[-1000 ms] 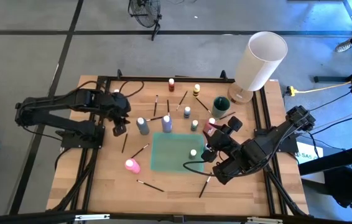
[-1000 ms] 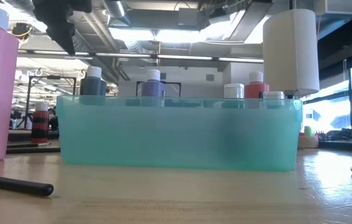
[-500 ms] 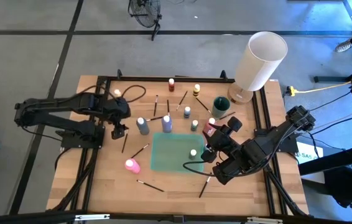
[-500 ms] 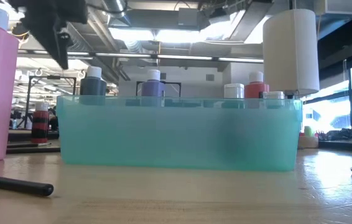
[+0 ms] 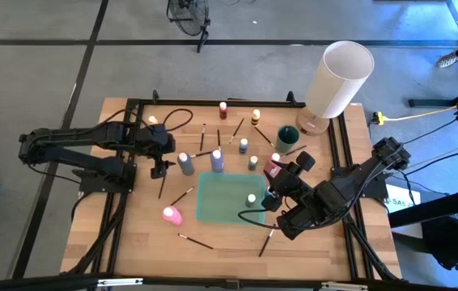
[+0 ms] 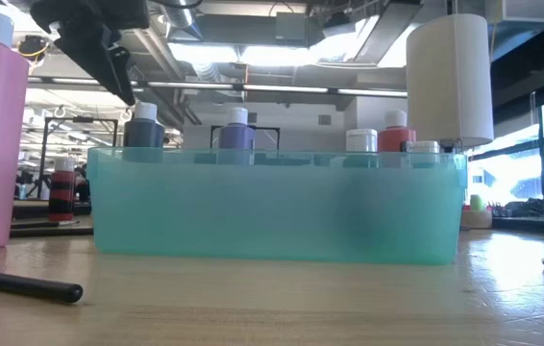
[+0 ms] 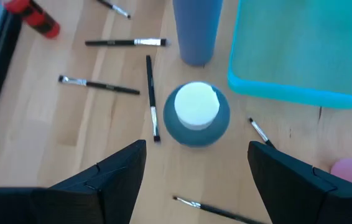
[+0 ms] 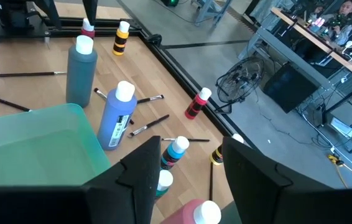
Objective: Pick & Place Paint Supplies
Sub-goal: Put the big blue paint bottle into the light green bin
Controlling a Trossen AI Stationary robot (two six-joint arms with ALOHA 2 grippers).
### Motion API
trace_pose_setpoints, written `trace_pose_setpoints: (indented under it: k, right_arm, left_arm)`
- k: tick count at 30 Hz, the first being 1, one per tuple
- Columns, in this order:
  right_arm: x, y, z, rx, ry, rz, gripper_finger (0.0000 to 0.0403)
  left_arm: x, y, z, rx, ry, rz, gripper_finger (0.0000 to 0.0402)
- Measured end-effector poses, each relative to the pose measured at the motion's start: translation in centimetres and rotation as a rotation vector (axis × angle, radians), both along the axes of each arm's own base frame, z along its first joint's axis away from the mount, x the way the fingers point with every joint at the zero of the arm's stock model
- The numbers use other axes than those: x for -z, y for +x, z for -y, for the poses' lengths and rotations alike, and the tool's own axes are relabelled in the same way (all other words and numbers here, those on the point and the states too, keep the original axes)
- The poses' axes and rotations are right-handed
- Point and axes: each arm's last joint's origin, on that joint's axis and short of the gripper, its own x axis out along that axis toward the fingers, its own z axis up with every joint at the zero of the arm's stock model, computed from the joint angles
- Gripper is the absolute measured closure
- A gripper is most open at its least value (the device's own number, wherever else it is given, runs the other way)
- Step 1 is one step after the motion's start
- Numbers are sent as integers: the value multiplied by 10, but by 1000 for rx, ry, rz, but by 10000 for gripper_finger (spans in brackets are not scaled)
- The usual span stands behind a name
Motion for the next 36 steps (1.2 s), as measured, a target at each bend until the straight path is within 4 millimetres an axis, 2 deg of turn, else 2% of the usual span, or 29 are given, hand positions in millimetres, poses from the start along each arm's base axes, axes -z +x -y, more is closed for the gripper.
trace_pose_setpoints:
  k: [7,12,36]
  right_arm:
    - [0,0,0,0,-3,-4,229]
    - [0,-1,0,-1,-5,-7,228]
    - [0,-1,0,-4,9,-18,228]
  left_arm:
    - [-5,7,-1,66,54,71,123]
    - [-6,11,1,130,26,111,123]
    - [10,28,-4,85,52,-1,123]
